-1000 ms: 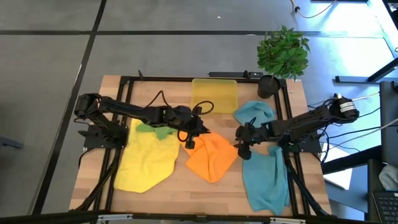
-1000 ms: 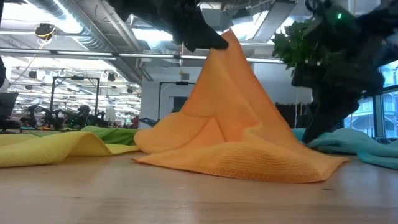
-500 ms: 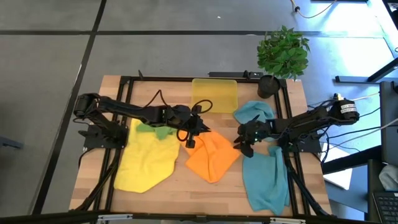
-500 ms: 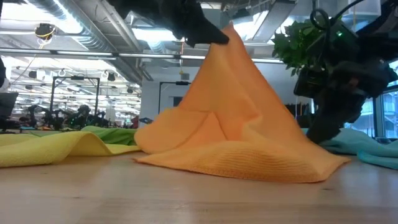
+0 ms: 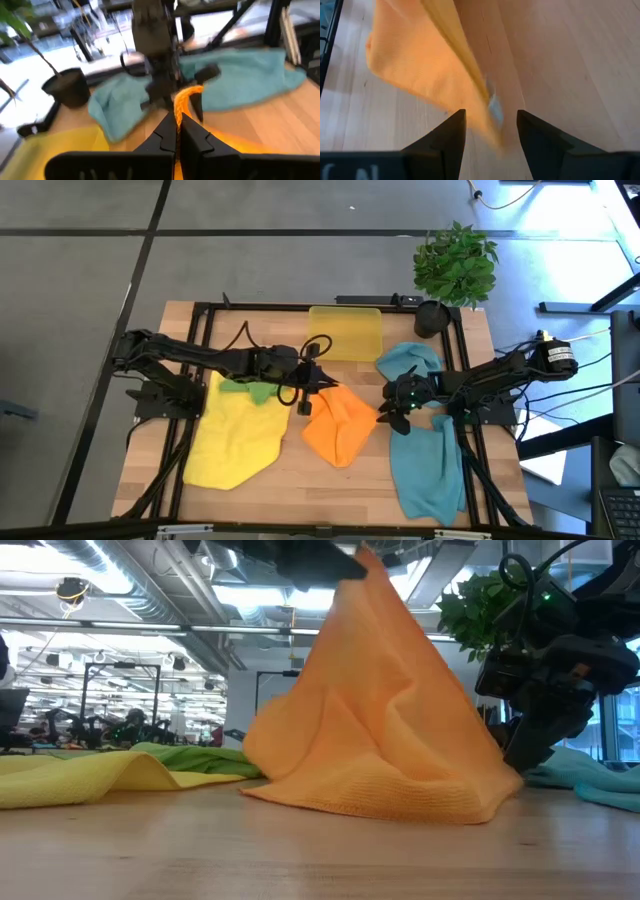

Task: Fold microfiber towels
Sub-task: Fold the orange microfiber cloth

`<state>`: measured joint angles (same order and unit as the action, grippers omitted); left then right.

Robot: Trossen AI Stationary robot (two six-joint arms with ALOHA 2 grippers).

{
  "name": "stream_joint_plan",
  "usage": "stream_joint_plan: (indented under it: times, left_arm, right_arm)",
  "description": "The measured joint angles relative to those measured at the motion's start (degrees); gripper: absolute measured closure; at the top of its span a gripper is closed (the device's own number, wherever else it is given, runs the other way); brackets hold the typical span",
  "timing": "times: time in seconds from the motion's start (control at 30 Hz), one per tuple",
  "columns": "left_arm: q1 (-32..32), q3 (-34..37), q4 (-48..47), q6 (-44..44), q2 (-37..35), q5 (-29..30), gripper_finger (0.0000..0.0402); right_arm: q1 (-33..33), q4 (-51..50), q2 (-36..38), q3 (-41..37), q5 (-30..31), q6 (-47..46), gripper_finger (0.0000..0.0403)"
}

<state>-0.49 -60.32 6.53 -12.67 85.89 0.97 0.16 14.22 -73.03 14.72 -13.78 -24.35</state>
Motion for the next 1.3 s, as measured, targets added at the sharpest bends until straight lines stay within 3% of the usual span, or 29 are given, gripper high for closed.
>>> stream_joint_plan:
  times: [0.17, 0.47, 0.67, 0.9, 1.1, 1.2, 1.3]
  left_arm:
    - [0.04, 0.14, -0.76, -0.02, -0.78, 0.07, 0.0401]
    - [0.04, 0.14, -0.84, -0.02, -1.31, 0.07, 0.0401]
    - [0.03, 0.16, -1.33, -0.02, -2.26, 2.46, 0.0401]
    - [-0.43, 0.14, -0.96, -1.47, -7.12, 6.85, 0.0401]
    - [-1.52, 0.14, -1.58, -3.82, -12.02, 11.74, 0.0401]
    - [-2.39, 0.14, -2.10, -4.99, -13.87, 15.16, 0.0401]
    - [-3.20, 0.14, -2.30, -5.91, -15.57, 17.61, 0.0401]
  right_arm:
    - [0.00, 0.32, 0.00, 0.00, 0.37, 2.10, 0.0260]
    - [0.00, 3.08, 0.00, 0.00, 0.17, 4.74, 0.0391]
    - [-0.01, 1.48, 1.29, 0.91, 0.25, 5.17, 0.0397]
    - [-0.02, -16.81, 11.73, 11.38, 7.10, 9.98, 0.0399]
    - [0.02, -38.50, 20.86, 26.23, 22.11, 13.89, 0.0400]
    - [0.00, -44.24, 23.29, 32.58, 27.95, 14.96, 0.0401]
    - [0.00, -47.14, 24.32, 36.96, 29.63, 16.01, 0.0401]
